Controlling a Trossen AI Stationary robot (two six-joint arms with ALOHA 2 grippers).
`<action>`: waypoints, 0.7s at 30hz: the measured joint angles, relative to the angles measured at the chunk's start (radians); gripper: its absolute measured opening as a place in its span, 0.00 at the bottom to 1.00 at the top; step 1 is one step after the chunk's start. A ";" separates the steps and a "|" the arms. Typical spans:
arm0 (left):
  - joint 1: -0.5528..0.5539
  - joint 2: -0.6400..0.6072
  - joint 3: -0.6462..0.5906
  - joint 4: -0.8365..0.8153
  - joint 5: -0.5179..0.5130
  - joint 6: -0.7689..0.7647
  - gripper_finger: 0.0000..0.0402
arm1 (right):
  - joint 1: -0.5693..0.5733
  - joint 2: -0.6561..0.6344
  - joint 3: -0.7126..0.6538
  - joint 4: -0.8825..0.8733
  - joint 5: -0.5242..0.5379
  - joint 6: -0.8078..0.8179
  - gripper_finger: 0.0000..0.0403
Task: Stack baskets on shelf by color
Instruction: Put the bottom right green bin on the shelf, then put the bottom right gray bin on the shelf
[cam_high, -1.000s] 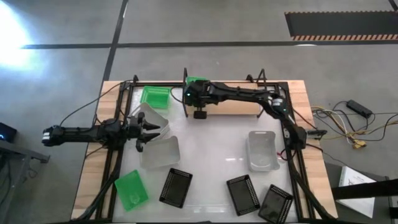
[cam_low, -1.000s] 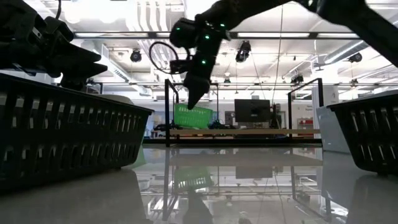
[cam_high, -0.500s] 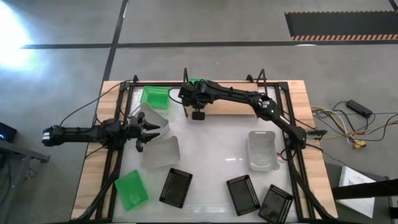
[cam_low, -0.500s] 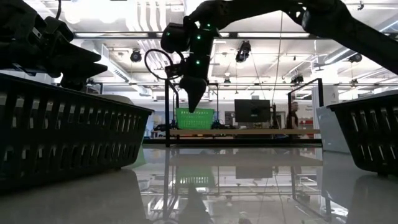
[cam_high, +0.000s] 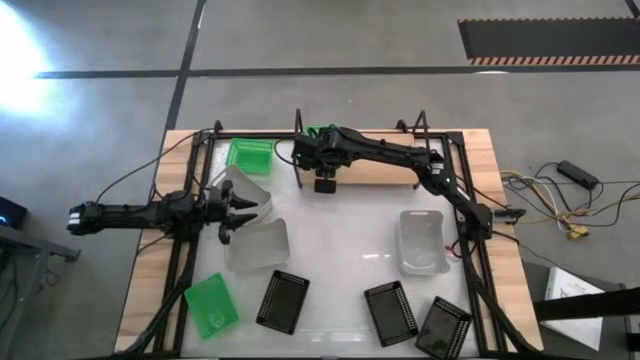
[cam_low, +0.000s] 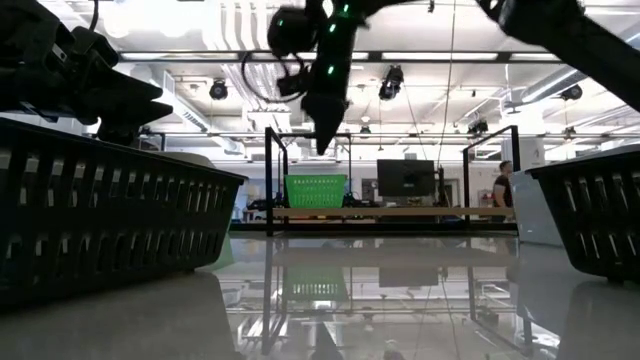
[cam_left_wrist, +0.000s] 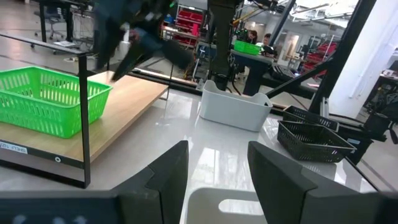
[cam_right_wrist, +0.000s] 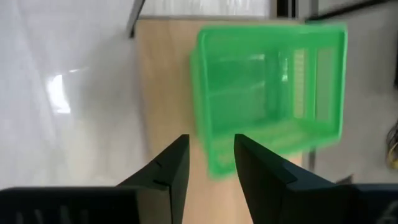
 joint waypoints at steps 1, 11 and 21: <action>0.000 0.000 0.000 0.000 0.000 0.000 0.38 | 0.010 -0.019 -0.009 -0.026 -0.001 0.030 0.30; 0.000 0.000 0.000 0.000 0.000 0.000 0.38 | 0.304 -0.393 -0.522 -0.008 0.088 0.423 0.30; 0.000 0.000 0.000 0.000 0.000 0.000 0.38 | 0.616 -0.802 -0.953 0.066 0.029 0.863 0.30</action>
